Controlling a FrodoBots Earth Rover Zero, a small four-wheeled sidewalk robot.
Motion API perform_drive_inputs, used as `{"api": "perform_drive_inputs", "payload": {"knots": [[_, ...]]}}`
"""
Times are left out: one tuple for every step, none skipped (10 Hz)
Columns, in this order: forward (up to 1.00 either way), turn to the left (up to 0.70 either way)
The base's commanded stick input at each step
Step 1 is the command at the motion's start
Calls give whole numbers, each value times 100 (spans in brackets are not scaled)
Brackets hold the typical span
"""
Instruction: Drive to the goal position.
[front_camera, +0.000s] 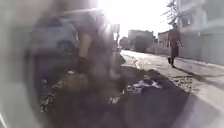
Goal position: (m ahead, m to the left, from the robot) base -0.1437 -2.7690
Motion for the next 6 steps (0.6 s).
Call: {"api": "perform_drive_inputs", "payload": {"knots": [[0,18],[0,16],[0,14],[0,11],[0,9],[0,7]]}}
